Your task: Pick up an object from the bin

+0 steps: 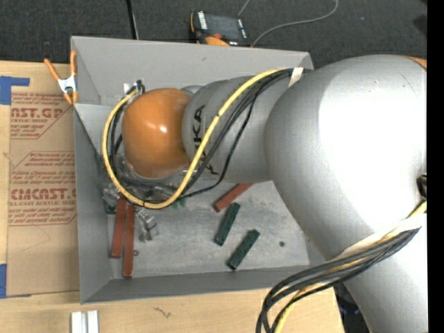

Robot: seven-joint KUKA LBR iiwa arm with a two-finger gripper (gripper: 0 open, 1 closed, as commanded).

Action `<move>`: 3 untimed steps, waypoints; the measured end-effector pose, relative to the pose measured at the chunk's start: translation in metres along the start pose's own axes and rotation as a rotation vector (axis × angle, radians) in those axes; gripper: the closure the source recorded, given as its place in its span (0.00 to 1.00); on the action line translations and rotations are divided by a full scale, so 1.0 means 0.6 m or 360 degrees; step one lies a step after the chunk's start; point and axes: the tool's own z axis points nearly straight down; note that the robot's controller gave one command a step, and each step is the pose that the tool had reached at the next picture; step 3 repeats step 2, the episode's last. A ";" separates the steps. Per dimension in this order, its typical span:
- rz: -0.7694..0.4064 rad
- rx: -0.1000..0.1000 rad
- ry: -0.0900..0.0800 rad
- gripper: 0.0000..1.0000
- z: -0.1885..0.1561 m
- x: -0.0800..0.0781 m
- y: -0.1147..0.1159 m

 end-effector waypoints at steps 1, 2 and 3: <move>0.0000 0.0005 0.0004 1.00 -0.004 0.000 -0.004; -0.0004 0.0004 -0.0007 1.00 -0.223 0.039 -0.005; -0.0004 0.0004 -0.0007 1.00 -0.223 0.039 -0.005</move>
Offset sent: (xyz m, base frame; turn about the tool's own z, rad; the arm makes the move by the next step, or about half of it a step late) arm 0.0000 0.0000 0.0000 0.0000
